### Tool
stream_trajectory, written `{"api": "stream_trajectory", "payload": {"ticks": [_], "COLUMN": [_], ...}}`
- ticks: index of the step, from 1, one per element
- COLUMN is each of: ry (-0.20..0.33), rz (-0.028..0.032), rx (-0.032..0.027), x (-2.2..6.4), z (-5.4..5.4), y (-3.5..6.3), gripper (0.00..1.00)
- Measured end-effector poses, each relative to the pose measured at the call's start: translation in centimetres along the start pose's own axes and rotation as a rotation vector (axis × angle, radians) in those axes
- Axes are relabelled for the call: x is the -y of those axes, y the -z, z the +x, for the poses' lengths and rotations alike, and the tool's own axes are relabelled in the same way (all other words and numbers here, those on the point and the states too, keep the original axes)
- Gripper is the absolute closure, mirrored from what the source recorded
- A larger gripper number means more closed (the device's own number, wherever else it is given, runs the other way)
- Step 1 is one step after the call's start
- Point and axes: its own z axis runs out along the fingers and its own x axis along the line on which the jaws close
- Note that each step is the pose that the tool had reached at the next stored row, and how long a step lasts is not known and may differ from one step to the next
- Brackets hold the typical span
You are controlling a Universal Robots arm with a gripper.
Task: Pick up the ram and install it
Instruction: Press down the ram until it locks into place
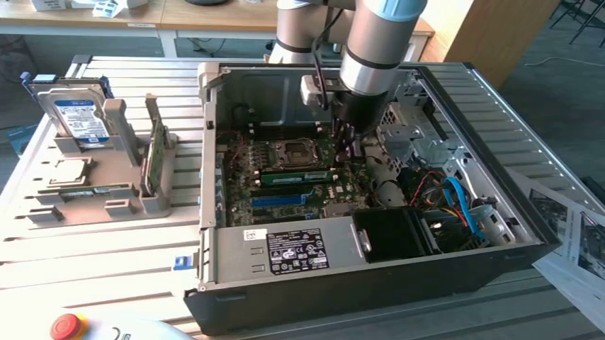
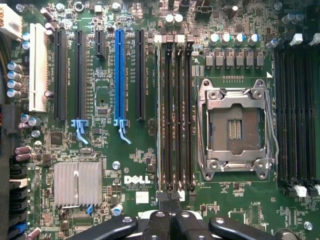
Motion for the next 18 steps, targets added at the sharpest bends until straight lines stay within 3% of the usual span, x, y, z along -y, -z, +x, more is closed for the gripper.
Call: {"api": "stream_trajectory", "payload": {"ticks": [18], "ry": [0.000], "rz": [0.0003], "rx": [-0.0003], "x": [-0.19], "z": [0.26], "y": [-0.02], "gripper": [0.90]}}
